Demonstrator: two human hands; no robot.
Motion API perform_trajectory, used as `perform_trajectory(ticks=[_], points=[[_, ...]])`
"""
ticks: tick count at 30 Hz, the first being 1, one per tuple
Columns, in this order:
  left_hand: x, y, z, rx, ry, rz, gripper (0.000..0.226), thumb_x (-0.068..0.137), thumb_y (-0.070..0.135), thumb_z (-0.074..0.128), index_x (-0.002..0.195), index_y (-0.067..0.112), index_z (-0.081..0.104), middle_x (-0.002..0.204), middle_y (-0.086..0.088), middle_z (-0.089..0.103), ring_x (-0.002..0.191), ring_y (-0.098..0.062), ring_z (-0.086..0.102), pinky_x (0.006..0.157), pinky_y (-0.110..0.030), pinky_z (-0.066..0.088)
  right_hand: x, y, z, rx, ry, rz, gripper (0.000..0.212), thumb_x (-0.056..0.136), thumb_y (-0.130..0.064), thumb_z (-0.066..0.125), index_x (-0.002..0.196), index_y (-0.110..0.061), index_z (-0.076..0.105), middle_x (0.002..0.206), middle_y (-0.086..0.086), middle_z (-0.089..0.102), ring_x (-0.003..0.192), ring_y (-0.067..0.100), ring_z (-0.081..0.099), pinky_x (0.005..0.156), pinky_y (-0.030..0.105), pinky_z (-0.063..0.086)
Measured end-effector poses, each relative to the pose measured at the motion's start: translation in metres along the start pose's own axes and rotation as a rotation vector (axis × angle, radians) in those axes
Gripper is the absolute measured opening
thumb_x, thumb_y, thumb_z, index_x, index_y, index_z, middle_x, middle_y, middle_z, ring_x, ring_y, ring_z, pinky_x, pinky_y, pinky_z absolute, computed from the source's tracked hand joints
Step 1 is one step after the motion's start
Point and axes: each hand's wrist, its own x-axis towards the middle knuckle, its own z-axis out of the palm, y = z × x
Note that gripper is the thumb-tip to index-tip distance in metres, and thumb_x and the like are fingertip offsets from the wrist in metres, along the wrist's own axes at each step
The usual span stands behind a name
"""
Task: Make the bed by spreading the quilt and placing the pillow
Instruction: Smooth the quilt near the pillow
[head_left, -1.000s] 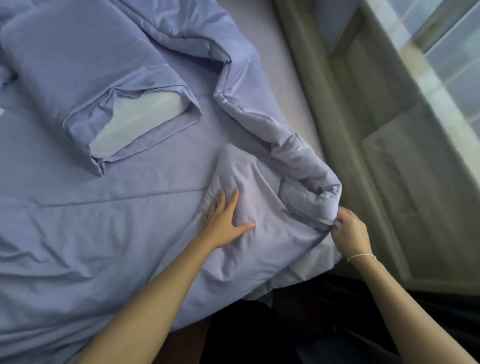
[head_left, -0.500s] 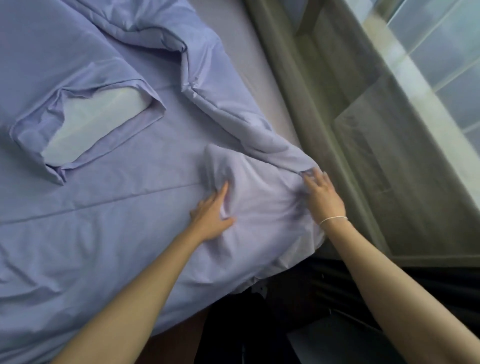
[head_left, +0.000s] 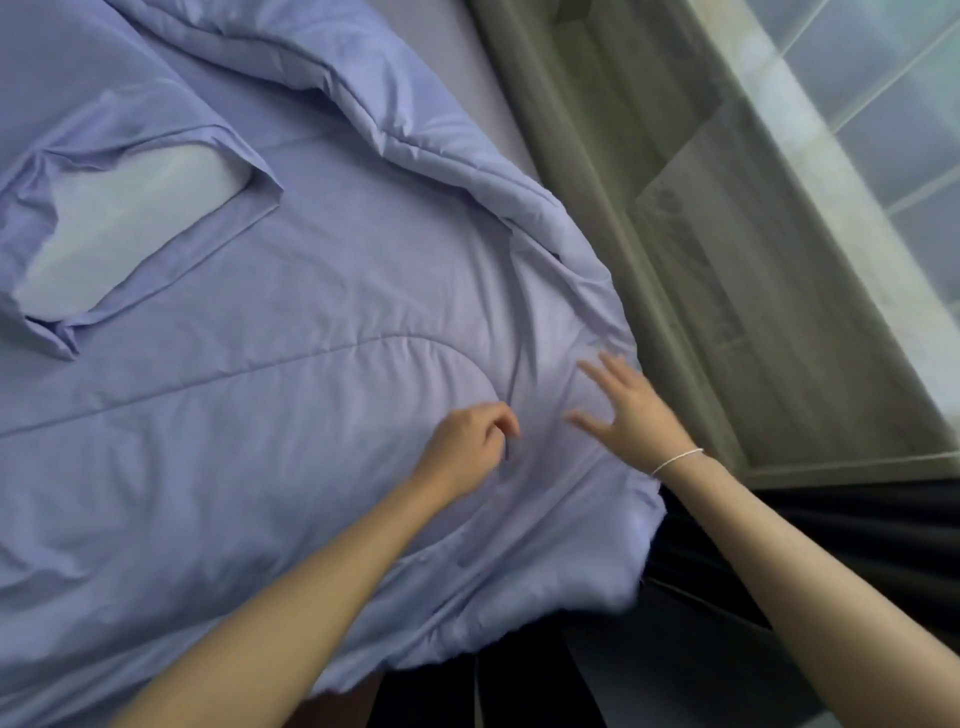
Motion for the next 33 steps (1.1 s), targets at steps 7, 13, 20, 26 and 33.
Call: perform_trajectory(ticks=[7, 13, 20, 26, 33], points=[[0.023, -0.056, -0.036, 0.648, -0.133, -0.223, 0.081, 0.087, 0.046, 0.058, 0.15, 0.022, 0.014, 0.159, -0.012, 0.001, 0.145, -0.034, 0.007, 0.113, -0.052, 0.016, -0.063, 0.063, 0.04, -0.422, -0.648, 0.319, 0.071, 0.088, -0.025, 0.055, 0.149, -0.026, 0.018, 0.159, 0.008, 0.009, 0.145, 0.036, 0.015, 0.113, 0.054, 0.025], [0.03, -0.081, -0.05, 0.731, -0.15, -0.359, 0.111, 0.073, 0.071, 0.057, 0.149, 0.027, -0.01, 0.156, -0.009, -0.023, 0.143, -0.036, -0.018, 0.109, -0.068, 0.002, -0.004, 0.023, 0.027, -0.246, 0.059, 0.019, 0.068, 0.083, -0.032, 0.065, 0.143, -0.015, 0.039, 0.149, 0.023, 0.033, 0.136, 0.043, 0.034, 0.105, 0.05, 0.038], [0.025, -0.103, -0.041, 0.707, -0.177, -0.438, 0.11, 0.068, 0.083, 0.044, 0.145, 0.038, -0.019, 0.155, 0.001, -0.028, 0.144, -0.031, -0.02, 0.107, -0.069, 0.001, 0.072, 0.0, 0.053, -0.094, -0.225, 0.259, 0.09, 0.076, -0.083, 0.032, 0.143, -0.049, -0.016, 0.158, -0.002, -0.022, 0.146, 0.029, -0.017, 0.107, 0.072, 0.007], [0.016, -0.108, -0.03, 0.775, -0.114, -0.392, 0.102, 0.071, 0.084, 0.031, 0.147, 0.034, -0.015, 0.156, 0.001, -0.025, 0.145, -0.029, -0.016, 0.108, -0.067, -0.001, 0.064, 0.019, 0.059, 0.03, -0.241, 0.417, 0.103, 0.066, -0.09, 0.036, 0.14, -0.05, -0.022, 0.158, -0.002, -0.021, 0.147, 0.024, -0.014, 0.104, 0.073, 0.014], [-0.024, -0.117, -0.008, 0.806, 0.076, -0.303, 0.079, 0.089, 0.068, 0.002, 0.15, 0.021, 0.018, 0.159, -0.007, 0.014, 0.145, -0.03, 0.014, 0.112, -0.062, 0.013, 0.033, 0.018, 0.078, 0.081, -0.205, 0.518, 0.106, 0.063, -0.091, 0.037, 0.139, -0.051, -0.023, 0.157, -0.003, -0.026, 0.146, 0.03, -0.017, 0.106, 0.074, 0.007]])
